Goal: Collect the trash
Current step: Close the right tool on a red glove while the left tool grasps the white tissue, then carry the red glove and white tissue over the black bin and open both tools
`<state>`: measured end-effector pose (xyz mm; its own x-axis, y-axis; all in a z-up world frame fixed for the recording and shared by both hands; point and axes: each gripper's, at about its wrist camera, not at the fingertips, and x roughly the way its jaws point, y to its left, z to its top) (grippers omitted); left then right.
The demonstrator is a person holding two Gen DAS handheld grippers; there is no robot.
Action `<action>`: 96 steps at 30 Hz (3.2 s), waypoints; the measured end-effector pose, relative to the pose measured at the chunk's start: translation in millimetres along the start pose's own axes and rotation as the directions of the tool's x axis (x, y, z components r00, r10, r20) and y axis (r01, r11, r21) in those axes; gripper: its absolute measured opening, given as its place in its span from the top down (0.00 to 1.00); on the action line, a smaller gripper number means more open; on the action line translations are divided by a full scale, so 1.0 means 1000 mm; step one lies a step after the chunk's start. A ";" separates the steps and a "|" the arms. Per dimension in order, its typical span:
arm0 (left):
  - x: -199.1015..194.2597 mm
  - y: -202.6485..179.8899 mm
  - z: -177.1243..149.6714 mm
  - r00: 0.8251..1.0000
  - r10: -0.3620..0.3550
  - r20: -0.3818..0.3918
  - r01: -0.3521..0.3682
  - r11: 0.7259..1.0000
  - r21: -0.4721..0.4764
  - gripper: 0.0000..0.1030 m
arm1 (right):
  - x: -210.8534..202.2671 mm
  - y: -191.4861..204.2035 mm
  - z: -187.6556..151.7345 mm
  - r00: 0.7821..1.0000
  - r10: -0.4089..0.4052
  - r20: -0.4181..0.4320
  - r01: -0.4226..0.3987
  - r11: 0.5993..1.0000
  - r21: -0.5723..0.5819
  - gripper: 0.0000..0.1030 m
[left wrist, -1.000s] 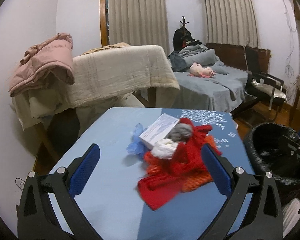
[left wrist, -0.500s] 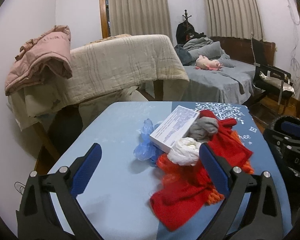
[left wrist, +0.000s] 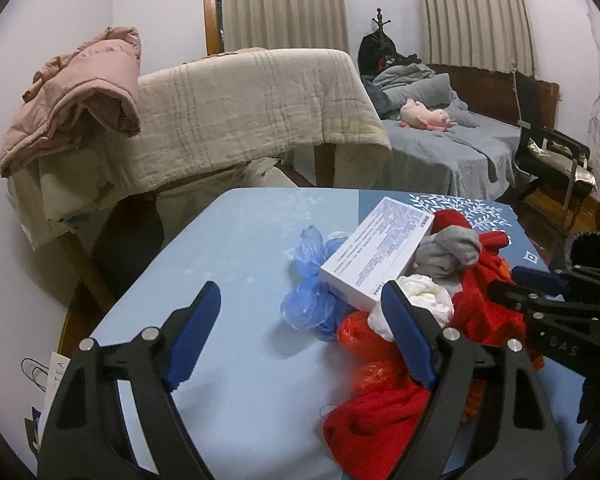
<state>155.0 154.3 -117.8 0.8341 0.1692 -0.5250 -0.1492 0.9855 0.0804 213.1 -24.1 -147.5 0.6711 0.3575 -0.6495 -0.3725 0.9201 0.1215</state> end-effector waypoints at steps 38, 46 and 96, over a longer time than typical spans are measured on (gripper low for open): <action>0.025 -0.043 -0.008 0.975 -0.215 -0.058 0.216 0.976 0.020 0.80 | -0.015 -0.025 0.005 0.999 0.035 0.031 -0.036 0.999 0.034 0.54; 0.010 -0.033 0.008 0.977 -0.213 -0.006 0.212 0.977 -0.004 0.80 | 0.010 -0.018 0.013 0.999 0.034 -0.033 -0.034 0.999 -0.012 0.91; -0.050 -0.267 0.032 0.814 -0.581 -0.005 0.575 0.804 0.152 0.80 | -0.199 -0.212 -0.046 0.931 -0.340 0.132 0.290 0.910 0.294 0.95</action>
<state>170.4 -116.6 -86.1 0.7627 -0.4350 -0.4786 0.4401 0.8913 -0.1088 128.9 -297.9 -78.3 0.8359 0.0415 -0.5472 0.0445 0.9887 0.1429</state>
